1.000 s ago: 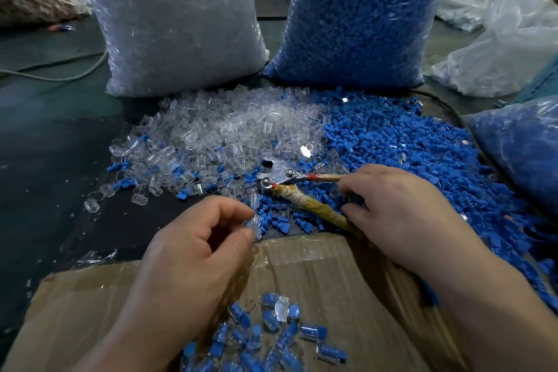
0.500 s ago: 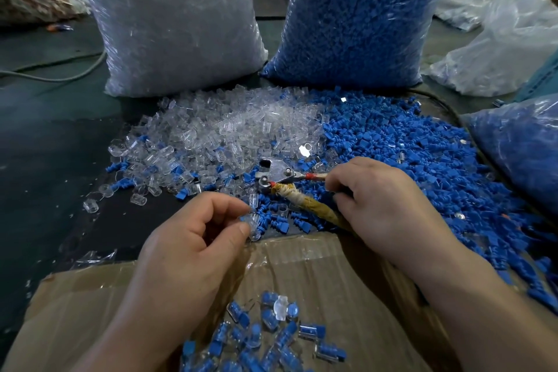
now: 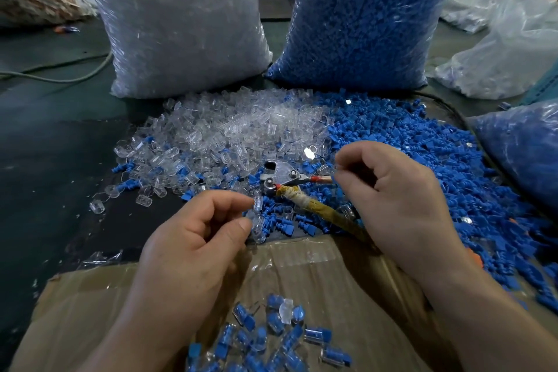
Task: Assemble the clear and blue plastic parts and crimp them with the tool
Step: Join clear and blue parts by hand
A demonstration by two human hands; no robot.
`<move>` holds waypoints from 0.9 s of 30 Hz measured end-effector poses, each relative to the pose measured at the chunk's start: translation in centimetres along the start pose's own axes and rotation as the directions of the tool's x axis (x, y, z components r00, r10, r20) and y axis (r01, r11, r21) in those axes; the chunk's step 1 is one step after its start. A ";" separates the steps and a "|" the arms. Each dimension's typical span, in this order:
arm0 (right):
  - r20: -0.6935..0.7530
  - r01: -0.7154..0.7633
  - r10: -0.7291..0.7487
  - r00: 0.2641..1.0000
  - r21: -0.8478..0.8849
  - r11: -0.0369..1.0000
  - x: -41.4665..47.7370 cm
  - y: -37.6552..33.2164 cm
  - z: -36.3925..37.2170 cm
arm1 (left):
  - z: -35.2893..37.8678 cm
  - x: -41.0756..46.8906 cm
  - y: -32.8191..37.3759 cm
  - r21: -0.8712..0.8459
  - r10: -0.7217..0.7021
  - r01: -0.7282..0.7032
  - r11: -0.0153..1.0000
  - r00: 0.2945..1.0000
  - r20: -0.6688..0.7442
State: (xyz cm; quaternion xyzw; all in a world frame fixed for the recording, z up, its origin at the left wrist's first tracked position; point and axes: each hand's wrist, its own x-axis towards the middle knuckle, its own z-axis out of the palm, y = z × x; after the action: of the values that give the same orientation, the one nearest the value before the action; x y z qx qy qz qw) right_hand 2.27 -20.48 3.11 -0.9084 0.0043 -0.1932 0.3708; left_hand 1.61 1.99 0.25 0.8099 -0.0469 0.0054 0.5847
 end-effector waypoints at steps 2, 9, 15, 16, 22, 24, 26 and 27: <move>0.056 -0.058 0.048 0.997 0.189 0.980 -0.6 -1.0 0.3 | 0.2 0.0 0.2 -0.031 0.000 0.001 1.000 1.000 0.017; 0.257 -0.028 -0.075 0.963 0.376 0.926 -2.4 -3.8 2.8 | 0.5 0.2 0.1 -0.148 -0.043 0.055 0.987 0.995 0.088; 0.275 0.137 -0.185 0.944 0.184 0.973 -2.3 -3.2 2.9 | 0.7 0.3 -0.3 -0.148 -0.047 0.058 0.987 0.996 0.081; 0.285 0.167 -0.205 0.936 0.151 0.974 -2.3 -3.2 2.9 | 0.7 0.3 -0.4 -0.130 -0.043 0.053 0.990 0.996 0.083; 0.338 0.221 -0.244 0.909 0.105 0.970 -2.4 -3.1 3.0 | 0.7 0.3 -0.2 -0.128 -0.031 0.045 0.991 0.994 0.108; 0.308 0.245 -0.254 0.917 0.068 0.967 -2.4 -3.1 3.0 | 0.7 0.3 -0.2 -0.195 -0.054 0.076 0.978 0.992 0.113; 0.264 0.237 -0.245 0.933 0.065 0.969 -2.4 -3.0 3.0 | 0.7 0.4 -0.2 -0.249 -0.078 0.103 0.963 0.991 0.107; 0.230 0.215 -0.233 0.945 0.098 0.972 -2.4 -2.9 3.1 | 0.7 0.4 -0.3 -0.266 -0.089 0.112 0.958 0.991 0.098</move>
State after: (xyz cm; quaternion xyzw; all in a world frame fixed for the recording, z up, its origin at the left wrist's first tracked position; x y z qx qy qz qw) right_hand 0.74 -15.95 2.22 -0.9059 -0.1508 -0.1227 0.3763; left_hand 2.03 1.34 -0.20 0.7233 -0.0309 -0.0653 0.6868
